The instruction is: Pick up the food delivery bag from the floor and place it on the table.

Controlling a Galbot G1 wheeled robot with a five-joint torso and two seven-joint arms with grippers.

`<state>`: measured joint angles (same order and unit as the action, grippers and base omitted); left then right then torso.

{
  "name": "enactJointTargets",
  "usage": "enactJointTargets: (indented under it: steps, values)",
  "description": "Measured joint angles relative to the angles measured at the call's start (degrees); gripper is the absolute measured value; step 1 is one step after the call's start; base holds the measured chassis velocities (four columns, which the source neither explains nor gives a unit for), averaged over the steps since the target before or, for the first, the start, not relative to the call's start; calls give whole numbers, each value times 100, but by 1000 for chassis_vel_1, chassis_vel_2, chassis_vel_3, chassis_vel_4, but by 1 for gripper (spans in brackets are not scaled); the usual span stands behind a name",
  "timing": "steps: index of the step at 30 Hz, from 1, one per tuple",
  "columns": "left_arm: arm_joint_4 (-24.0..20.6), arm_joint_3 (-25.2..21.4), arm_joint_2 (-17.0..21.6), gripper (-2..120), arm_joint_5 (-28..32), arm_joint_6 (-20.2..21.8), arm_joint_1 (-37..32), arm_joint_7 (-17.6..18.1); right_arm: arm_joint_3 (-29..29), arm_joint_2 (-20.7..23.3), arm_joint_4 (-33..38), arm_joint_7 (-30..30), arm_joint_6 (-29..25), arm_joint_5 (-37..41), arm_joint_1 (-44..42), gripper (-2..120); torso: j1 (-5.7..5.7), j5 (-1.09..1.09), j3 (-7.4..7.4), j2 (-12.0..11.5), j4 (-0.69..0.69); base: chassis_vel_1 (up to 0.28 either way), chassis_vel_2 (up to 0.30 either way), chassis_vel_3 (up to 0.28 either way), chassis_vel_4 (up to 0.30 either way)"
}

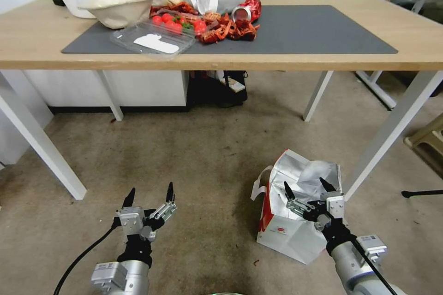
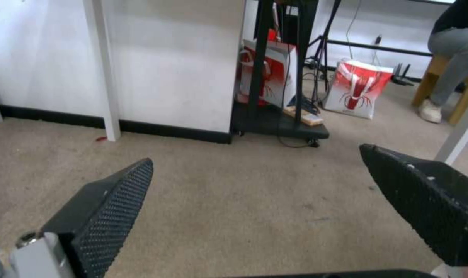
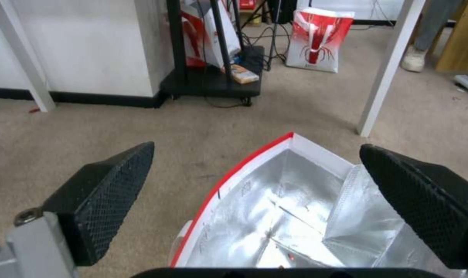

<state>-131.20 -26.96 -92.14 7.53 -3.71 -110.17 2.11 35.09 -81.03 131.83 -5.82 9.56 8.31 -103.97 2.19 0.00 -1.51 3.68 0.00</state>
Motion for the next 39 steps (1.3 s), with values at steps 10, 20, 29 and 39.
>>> enactJointTargets:
  steps: [10,20,29,39]
  values:
    - [16,-1,0,100,-4,-13,0,2,16,37,-3,4,-1,19,-2,100,-14,0,151,-194,0,0,0,0,0]
    - [16,-54,0,100,-22,-54,-27,-36,17,53,-26,4,-8,23,-13,100,-33,0,151,-241,0,0,0,0,0]
    - [51,-49,0,100,-18,-145,-32,-87,16,53,-30,4,-8,29,-11,100,-34,1,151,-232,0,0,0,0,0]
    - [106,-59,0,100,129,-336,-8,-172,44,233,-30,37,-69,28,-72,100,-34,1,151,-220,-1,0,0,0,0]
